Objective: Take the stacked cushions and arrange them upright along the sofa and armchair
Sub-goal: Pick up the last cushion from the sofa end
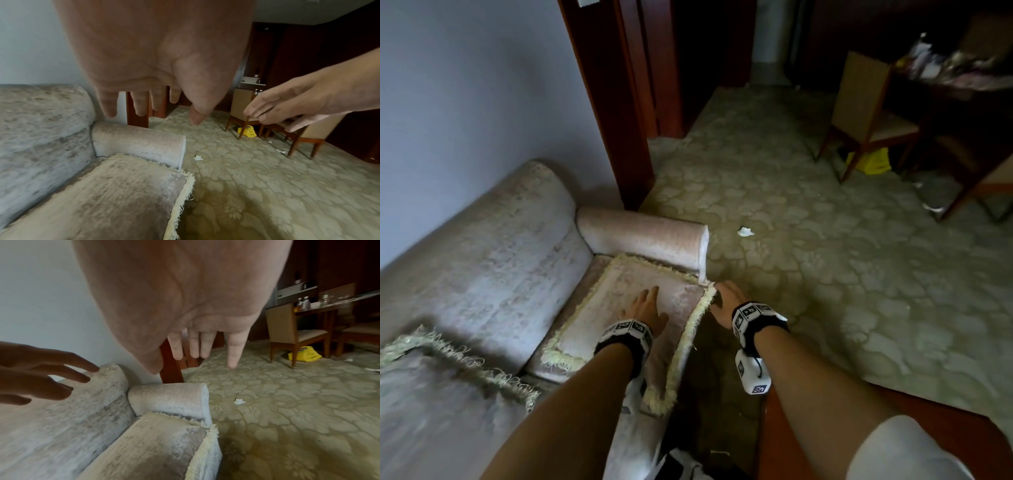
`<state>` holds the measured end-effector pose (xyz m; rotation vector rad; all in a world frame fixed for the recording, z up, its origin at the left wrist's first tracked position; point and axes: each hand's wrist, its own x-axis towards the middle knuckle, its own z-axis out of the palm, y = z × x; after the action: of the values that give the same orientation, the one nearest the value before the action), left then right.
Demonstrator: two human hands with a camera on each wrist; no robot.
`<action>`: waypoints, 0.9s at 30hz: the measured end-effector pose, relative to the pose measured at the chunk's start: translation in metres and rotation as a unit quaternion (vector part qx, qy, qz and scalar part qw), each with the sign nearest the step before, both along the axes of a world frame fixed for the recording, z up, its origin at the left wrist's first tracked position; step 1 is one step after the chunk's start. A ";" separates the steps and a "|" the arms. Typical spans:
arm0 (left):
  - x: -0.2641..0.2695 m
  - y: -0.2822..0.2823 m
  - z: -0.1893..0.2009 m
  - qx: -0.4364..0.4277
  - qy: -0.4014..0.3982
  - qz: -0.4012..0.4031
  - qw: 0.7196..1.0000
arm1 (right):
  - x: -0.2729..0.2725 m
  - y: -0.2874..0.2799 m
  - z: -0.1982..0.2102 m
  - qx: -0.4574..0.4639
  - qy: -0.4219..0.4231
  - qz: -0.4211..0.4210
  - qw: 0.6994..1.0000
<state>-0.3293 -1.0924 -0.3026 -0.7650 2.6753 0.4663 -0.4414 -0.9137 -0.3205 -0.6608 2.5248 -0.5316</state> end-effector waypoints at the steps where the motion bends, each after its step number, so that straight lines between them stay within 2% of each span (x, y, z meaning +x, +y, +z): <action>1: -0.010 0.005 -0.002 0.001 -0.001 -0.011 1.000 | -0.005 0.007 -0.002 0.003 -0.003 -0.014 1.000; 7: -0.080 0.013 -0.014 0.027 0.019 -0.071 0.997 | -0.053 0.029 -0.008 0.018 -0.010 -0.075 0.997; 12: -0.146 0.004 -0.017 0.048 0.027 -0.082 0.995 | -0.107 0.022 -0.004 0.042 -0.012 -0.087 0.995; 20: -0.216 -0.063 -0.023 0.056 0.037 -0.054 0.996 | -0.177 -0.051 0.017 0.042 0.017 -0.039 0.998; 23: -0.225 -0.092 -0.027 0.072 0.050 -0.039 0.995 | -0.190 -0.081 0.015 0.041 0.027 -0.013 0.999; 27: -0.215 -0.126 -0.034 0.085 0.015 0.006 0.996 | -0.201 -0.124 0.005 0.071 0.010 0.038 0.997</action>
<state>-0.5439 -1.2182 -0.3364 -0.7291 2.6172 0.7043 -0.6423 -1.0373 -0.3156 -0.7081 2.5166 -0.3167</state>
